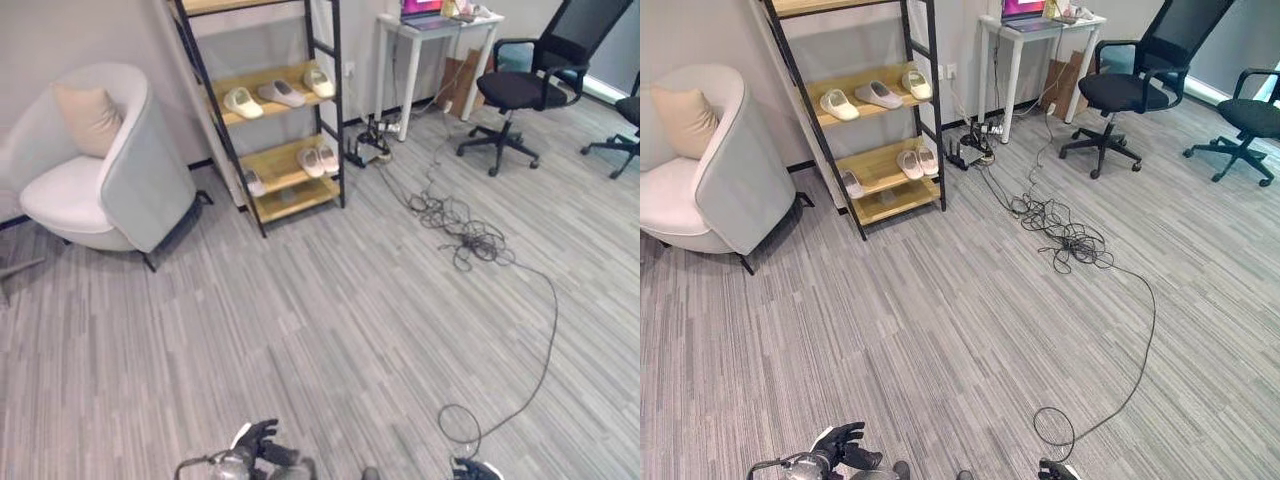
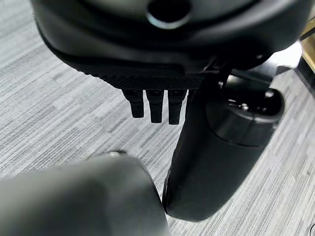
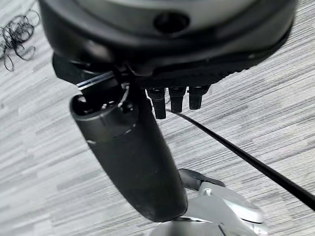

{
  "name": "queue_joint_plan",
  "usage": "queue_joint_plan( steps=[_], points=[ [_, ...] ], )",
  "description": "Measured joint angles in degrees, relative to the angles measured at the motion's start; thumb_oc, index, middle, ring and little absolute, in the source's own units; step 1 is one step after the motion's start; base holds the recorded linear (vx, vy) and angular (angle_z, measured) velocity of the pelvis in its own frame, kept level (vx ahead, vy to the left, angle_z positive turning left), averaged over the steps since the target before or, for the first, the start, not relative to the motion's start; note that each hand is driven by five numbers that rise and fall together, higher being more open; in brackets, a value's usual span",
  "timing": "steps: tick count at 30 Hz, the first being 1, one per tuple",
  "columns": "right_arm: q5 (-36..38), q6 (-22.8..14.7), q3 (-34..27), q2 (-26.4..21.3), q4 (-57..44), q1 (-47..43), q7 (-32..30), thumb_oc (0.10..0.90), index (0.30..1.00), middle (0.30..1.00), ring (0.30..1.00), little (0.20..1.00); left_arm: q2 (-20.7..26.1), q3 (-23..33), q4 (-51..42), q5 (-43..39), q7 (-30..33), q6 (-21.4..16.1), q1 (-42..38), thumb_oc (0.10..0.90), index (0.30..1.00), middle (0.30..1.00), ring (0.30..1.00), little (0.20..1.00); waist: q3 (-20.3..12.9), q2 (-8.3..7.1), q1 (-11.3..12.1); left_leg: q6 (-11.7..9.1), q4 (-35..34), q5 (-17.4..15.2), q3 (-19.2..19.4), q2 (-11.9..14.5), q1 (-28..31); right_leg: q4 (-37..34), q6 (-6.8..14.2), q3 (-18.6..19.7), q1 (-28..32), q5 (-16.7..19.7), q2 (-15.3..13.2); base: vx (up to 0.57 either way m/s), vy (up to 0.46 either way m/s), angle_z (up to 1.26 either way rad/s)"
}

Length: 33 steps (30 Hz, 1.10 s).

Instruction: Arrange the slippers neatly on the shoe rack.

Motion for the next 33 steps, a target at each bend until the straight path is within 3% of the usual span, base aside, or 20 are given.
queue_joint_plan(
  steps=[4, 5, 7, 8, 10, 11, 12, 14, 17, 19, 21, 22, 23, 24, 25, 26, 28, 29, 30, 33],
  points=[
    [0.00, 0.45, 0.94, 0.03, 1.29, -2.23, 0.01, 0.800, 0.900, 0.900, 0.900, 0.900, -0.41, -0.08, 0.65, -0.33, -0.06, -0.22, -0.86, 0.800, 0.900, 0.900, 0.900, 0.900, 0.17, 1.34, 2.97, -2.00, -16.55, 4.92, 1.44, -0.45, -0.98, 0.07, 1.66, 1.63, 1.34, -1.91, -0.14, 0.31, 0.108, -0.13],
    [-0.01, 0.39, 0.94, 0.00, 1.33, -2.56, 0.02, 0.800, 0.900, 0.900, 0.900, 0.900, -0.49, 0.55, -0.03, -0.33, -0.05, -0.25, -0.48, 0.800, 0.900, 0.900, 0.900, 0.900, 0.28, 1.57, 4.26, -1.53, -16.30, 5.60, 1.39, -0.33, -0.81, -0.10, 2.36, 3.17, 2.35, -2.49, -0.09, 0.29, 0.137, -0.76],
    [-0.04, -0.19, 1.03, -0.04, 1.17, -2.30, 0.05, 0.800, 0.900, 0.900, 0.900, 0.900, -0.62, 0.67, 0.18, -0.23, -0.04, -0.84, 0.82, 0.800, 0.900, 0.900, 0.900, 0.900, -0.59, 2.18, 4.42, -0.33, -14.05, 5.41, 1.29, -0.36, 0.68, -0.06, 3.85, 4.40, 5.39, -4.52, -0.59, 0.26, 0.142, -0.61],
    [-0.05, -0.80, 1.17, 0.36, 1.12, -0.72, -0.03, 0.800, 0.900, 0.900, 0.900, 0.900, -0.92, 0.40, 1.00, -0.21, -0.02, -0.79, 1.40, 0.800, 0.900, 0.900, 0.900, 0.900, -2.96, 2.10, 4.07, 3.85, -11.04, 6.86, 2.66, -1.64, 0.66, 1.02, 6.37, 4.87, 6.36, -6.86, -1.58, 0.29, 0.175, -0.41],
    [-0.21, -0.62, 1.21, 1.56, 1.13, -0.36, 0.56, 0.800, 0.900, 0.900, 0.900, 0.900, 0.72, 0.59, 0.85, 0.12, 0.01, -0.87, 1.82, 0.800, 0.900, 0.900, 0.900, 0.900, -4.26, -0.93, 3.95, 6.46, -11.75, 4.47, 4.26, -4.53, 2.14, 5.34, 8.63, 5.62, 5.60, -8.89, -5.05, 0.25, 0.194, -0.29],
    [-0.25, -0.49, 1.18, 2.00, 1.00, 0.02, 0.65, 0.800, 0.900, 0.900, 0.900, 0.900, 0.62, 0.39, 1.26, 0.32, 0.04, -0.17, 1.62, 0.800, 0.900, 0.900, 0.900, 0.900, -4.35, -0.90, 3.85, 8.43, -13.48, 5.17, 4.48, -5.21, 4.80, 14.48, 10.07, 5.63, 2.42, -10.62, -5.88, 0.13, 0.151, -0.11],
    [-0.27, -0.59, 1.26, 2.19, 0.73, 0.25, 0.73, 0.800, 0.900, 0.900, 0.900, 0.900, 0.41, -0.04, 1.55, 0.38, 0.00, 0.17, 1.86, 0.800, 0.900, 0.900, 0.900, 0.900, -4.41, -0.21, 3.83, 8.59, -14.37, 5.26, 3.90, -5.08, 6.42, 24.15, 12.07, 5.96, -2.04, -12.58, -6.02, 0.08, 0.098, -0.06],
    [-0.07, -0.73, 1.10, 2.73, 0.65, -0.12, 0.78, 0.800, 0.900, 0.900, 0.900, 0.900, 0.82, -1.85, 1.71, 0.46, -0.04, 0.30, 2.00, 0.800, 0.900, 0.900, 0.900, 0.900, -4.57, -0.94, 2.97, 8.75, -14.19, 4.12, 3.96, -6.46, 7.96, 40.86, 14.11, 7.75, -8.96, -11.68, -6.43, 0.19, 0.100, 0.28],
    [-0.26, -0.60, 1.19, 2.55, -0.89, -2.11, 0.82, 0.800, 0.900, 0.900, 0.900, 0.900, 0.67, -2.73, 1.57, 0.50, -0.01, 0.41, 2.17, 0.800, 0.900, 0.900, 0.900, 0.900, -3.75, 0.38, 3.04, 11.20, -14.23, 0.16, 2.32, -7.01, 11.53, 48.38, 13.82, 5.19, -14.25, -11.78, -7.21, 0.28, 0.024, 0.10],
    [-0.41, -1.10, 2.36, 2.67, -1.56, -2.19, 0.88, 0.800, 0.900, 0.900, 0.900, 0.900, 0.45, -2.37, 1.66, 0.50, -0.02, 0.35, 3.08, 0.800, 0.900, 0.900, 0.900, 0.900, -3.85, 1.43, 2.45, 10.66, -13.98, -0.37, 1.87, -6.95, 13.27, 45.99, 12.94, 3.92, -16.06, -12.34, -6.81, 0.36, -0.088, 0.28],
    [-0.73, -1.00, 2.44, 2.89, -2.99, -2.20, 1.36, 0.800, 0.900, 0.900, 0.900, 0.900, -0.08, -2.17, 1.78, 0.63, 0.06, 0.32, 3.46, 0.800, 0.900, 0.900, 0.900, 0.900, -3.39, 1.96, 2.38, 9.97, -14.25, -1.94, 0.64, -6.84, 14.81, 38.66, 12.17, 2.72, -18.58, -12.15, -6.20, 0.47, -0.182, 0.23],
    [-0.73, -1.02, 2.43, 2.91, -3.41, -2.47, 1.66, 0.800, 0.900, 0.900, 0.900, 0.900, -0.28, -1.82, 3.06, 0.67, 0.04, 0.35, 3.20, 0.800, 0.900, 0.900, 0.900, 0.900, -3.19, 2.13, 1.90, 9.38, -14.23, -2.97, -0.32, -6.92, 14.82, 30.85, 11.00, 2.91, -20.58, -11.19, -5.09, 0.30, -0.105, 0.21],
    [-0.72, -1.09, 2.54, 2.95, -3.60, -2.75, 1.86, 0.800, 0.900, 0.900, 0.900, 0.900, -0.11, -1.09, 3.42, 0.76, 0.02, 0.47, 3.04, 0.800, 0.900, 0.900, 0.900, 0.900, -3.08, 1.76, 0.84, 9.55, -14.24, -2.89, -0.82, -6.96, 15.17, 26.12, 10.52, 3.06, -21.14, -9.64, -5.04, 0.36, -0.149, 0.45],
    [-0.41, -1.37, 2.21, 3.28, -4.13, -2.69, 1.97, 0.800, 0.900, 0.900, 0.900, 0.900, 0.00, -1.12, 3.63, 0.84, 0.02, 0.43, 3.20, 0.800, 0.900, 0.900, 0.900, 0.900, -3.05, 1.23, -0.43, 9.69, -14.65, -2.80, -1.87, -7.14, 16.29, 18.62, 10.98, 3.16, -21.81, -5.45, -4.90, 0.23, -0.102, 0.45],
    [-0.18, -1.44, 1.98, 3.47, -4.14, -2.65, 1.96, 0.800, 0.900, 0.900, 0.900, 0.900, -0.11, -1.14, 3.88, 0.83, 0.02, 0.41, 3.37, 0.800, 0.900, 0.900, 0.900, 0.900, -3.02, 1.06, -0.53, 9.01, -15.00, -3.62, -2.21, -7.23, 17.43, 16.01, 10.90, 3.26, -21.89, -3.10, -4.64, 0.46, -0.229, 0.39],
    [-0.13, -1.55, 2.12, 3.90, -4.05, -2.43, 1.95, 0.800, 0.900, 0.900, 0.900, 0.900, 0.04, -1.08, 4.12, 0.85, 0.01, 0.35, 4.05, 0.800, 0.900, 0.900, 0.900, 0.900, -3.37, 0.29, -0.51, 9.09, -15.29, -4.69, -2.70, -7.46, 19.07, 14.23, 10.23, 3.31, -21.62, 0.17, -4.70, 0.35, -0.174, 0.21],
    [-0.15, -1.52, 2.00, 4.34, -4.01, -1.73, 1.98, 0.800, 0.900, 0.900, 0.900, 0.900, 0.37, -1.08, 3.92, 0.87, 0.17, 0.30, 5.83, 0.800, 0.900, 0.900, 0.900, 0.900, -4.64, -0.37, -0.48, 8.22, -14.41, -8.10, -4.25, -6.91, 21.46, 16.03, 8.01, 2.77, -20.55, 2.72, -4.21, 0.31, -0.167, 0.30],
    [-0.16, -1.47, 1.85, 4.28, -3.85, -0.97, 1.97, 0.800, 0.900, 0.900, 0.900, 0.900, 0.47, -1.15, 3.91, 0.87, 0.09, 0.29, 6.30, 0.800, 0.900, 0.900, 0.900, 0.900, -4.90, 0.02, -0.56, 7.34, -13.64, -8.90, -5.06, -6.12, 21.80, 15.66, 7.28, 2.23, -19.65, 4.88, -3.57, 0.22, -0.147, 0.35],
    [-0.21, -1.48, 1.82, 3.90, -3.51, -1.01, 1.89, 0.800, 0.900, 0.900, 0.900, 0.900, 0.49, -1.13, 3.87, 0.84, 0.14, 0.28, 6.49, 0.800, 0.900, 0.900, 0.900, 0.900, -5.16, 0.71, -0.31, 6.28, -11.79, -9.89, -6.01, -5.14, 22.05, 14.52, 4.78, 1.27, -18.24, 5.97, -2.33, 0.20, -0.141, 0.29],
    [-0.20, -0.73, 1.58, 2.76, -3.40, -0.88, 1.83, 0.800, 0.900, 0.900, 0.900, 0.900, 0.32, -0.97, 4.24, 0.85, 0.08, 0.25, 5.56, 0.800, 0.900, 0.900, 0.900, 0.900, -5.18, 0.70, -0.38, 3.13, -0.10, -10.69, -6.29, -3.89, 17.88, 8.14, 3.32, -0.51, -12.44, 6.43, -1.10, 0.16, -0.161, 0.25]
  ],
)
